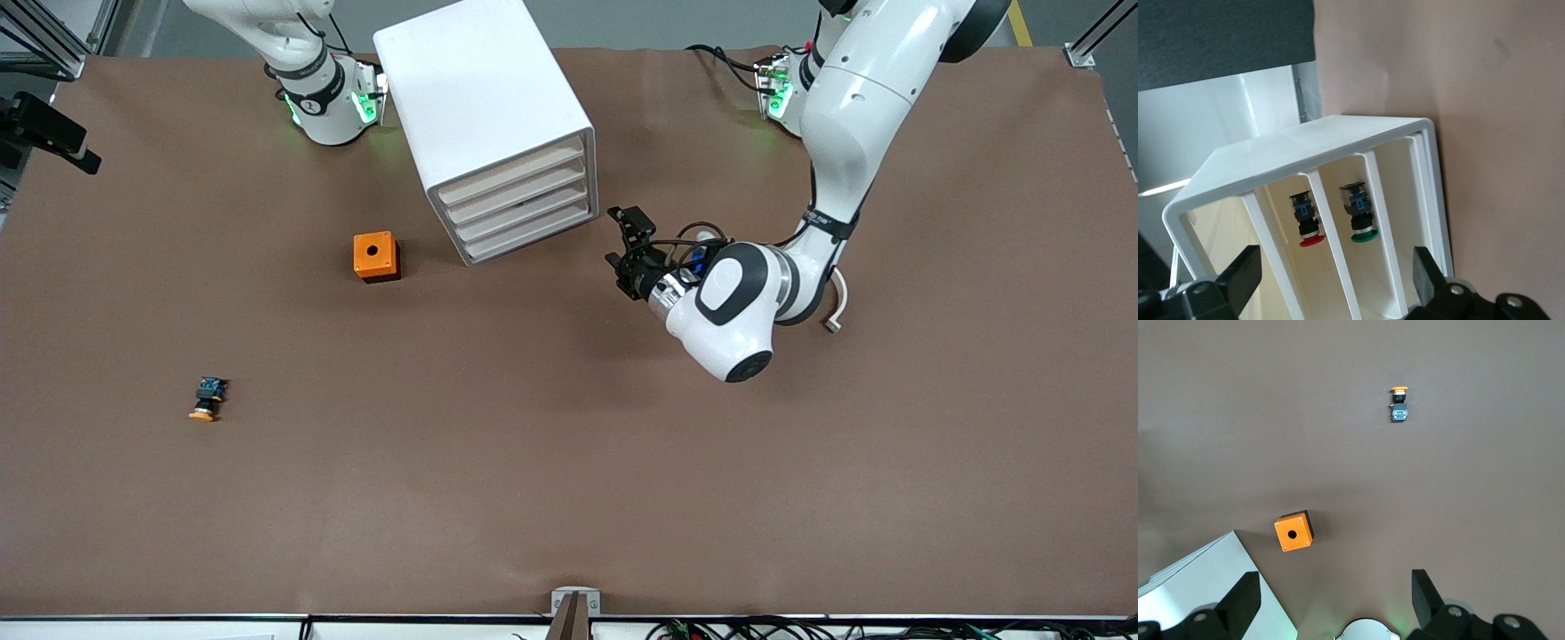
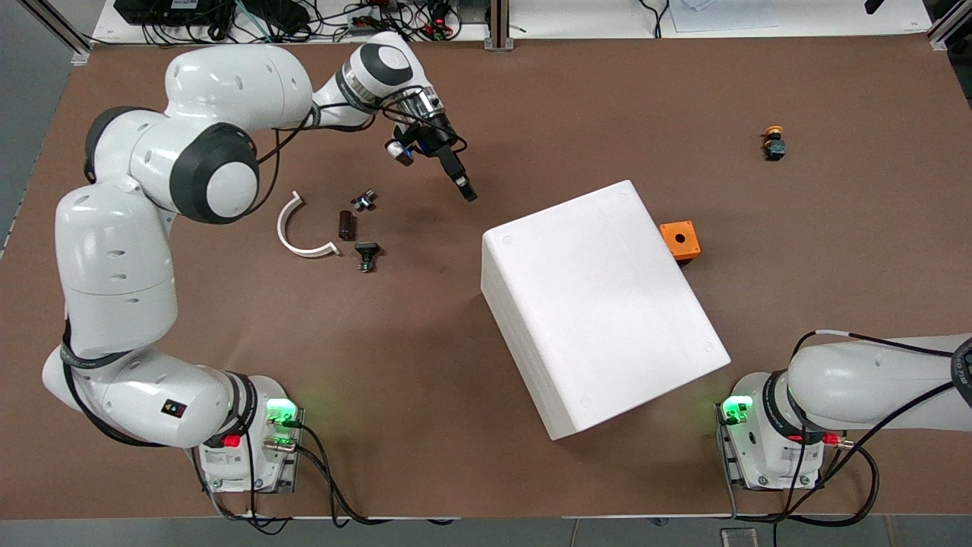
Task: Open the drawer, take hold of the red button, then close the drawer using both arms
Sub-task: 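Move the left gripper toward the white cabinet's drawer handle, then grasp the drawer handle with the left gripper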
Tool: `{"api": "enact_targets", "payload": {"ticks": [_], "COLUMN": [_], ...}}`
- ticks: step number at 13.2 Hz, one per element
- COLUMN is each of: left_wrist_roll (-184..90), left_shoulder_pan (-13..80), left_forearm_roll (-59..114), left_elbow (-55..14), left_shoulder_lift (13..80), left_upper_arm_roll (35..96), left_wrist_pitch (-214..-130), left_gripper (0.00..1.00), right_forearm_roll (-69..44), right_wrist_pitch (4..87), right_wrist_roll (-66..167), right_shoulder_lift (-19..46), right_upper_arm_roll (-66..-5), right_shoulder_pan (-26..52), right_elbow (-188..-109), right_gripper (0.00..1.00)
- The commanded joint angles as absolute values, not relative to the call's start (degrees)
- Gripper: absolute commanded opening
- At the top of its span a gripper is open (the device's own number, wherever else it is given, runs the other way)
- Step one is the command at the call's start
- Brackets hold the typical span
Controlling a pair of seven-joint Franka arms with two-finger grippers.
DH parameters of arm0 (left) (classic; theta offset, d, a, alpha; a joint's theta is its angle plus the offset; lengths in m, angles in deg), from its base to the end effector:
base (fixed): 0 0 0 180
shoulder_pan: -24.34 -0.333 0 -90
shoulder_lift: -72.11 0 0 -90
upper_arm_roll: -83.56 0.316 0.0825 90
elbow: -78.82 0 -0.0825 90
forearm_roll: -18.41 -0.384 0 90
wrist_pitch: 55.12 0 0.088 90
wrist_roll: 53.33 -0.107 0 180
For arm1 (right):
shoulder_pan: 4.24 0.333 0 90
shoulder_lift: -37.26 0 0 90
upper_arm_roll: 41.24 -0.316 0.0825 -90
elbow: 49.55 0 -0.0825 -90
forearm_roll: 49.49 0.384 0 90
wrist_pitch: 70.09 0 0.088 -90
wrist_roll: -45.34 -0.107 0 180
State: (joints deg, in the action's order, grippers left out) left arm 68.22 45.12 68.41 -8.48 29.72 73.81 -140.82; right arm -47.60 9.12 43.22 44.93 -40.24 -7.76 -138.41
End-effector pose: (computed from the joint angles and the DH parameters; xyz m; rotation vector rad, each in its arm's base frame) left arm 0.5169 -0.3864 0.2373 -1.3363 -1.8574 1.4570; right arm 0.4894 -0.0354 0.6876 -3.1009 0.1708 0.0525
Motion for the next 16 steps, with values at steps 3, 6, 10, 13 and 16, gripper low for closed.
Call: {"api": "enact_targets", "payload": {"ticks": [3,6,10,13,16], "left_wrist_roll": [73.6,76.3,76.2,76.3,76.1], "left_shoulder_pan": [44.9,45.6,47.6,49.8,51.8], "left_forearm_roll": [72.0,73.6,74.1,74.2,74.2], "left_elbow": [-6.9,-6.9,-6.9,-7.5,-8.3], "left_shoulder_lift": [25.4,24.1,23.1,23.1,23.1], "left_upper_arm_roll": [71.2,69.9,69.9,69.9,69.8], "left_wrist_pitch": [-139.5,-139.5,-139.5,-139.0,-138.9], "left_gripper": [1.00,0.93,0.60,0.53,0.53], "right_forearm_roll": [-47.8,-47.8,-47.8,-47.8,-47.8], "right_wrist_pitch": [8.1,8.0,8.1,8.2,8.5], "right_wrist_roll": [43.0,43.0,43.0,42.9,42.9], "right_shoulder_lift": [45.4,45.4,45.4,45.4,45.4], "right_upper_arm_roll": [-40.2,-40.2,-40.3,-40.3,-40.3], "right_shoulder_pan": [-7.7,-7.7,-7.5,-7.5,-7.5], "right_elbow": [-138.3,-138.3,-138.2,-138.2,-138.2], "right_gripper": [1.00,1.00,1.00,1.00,1.00]}}
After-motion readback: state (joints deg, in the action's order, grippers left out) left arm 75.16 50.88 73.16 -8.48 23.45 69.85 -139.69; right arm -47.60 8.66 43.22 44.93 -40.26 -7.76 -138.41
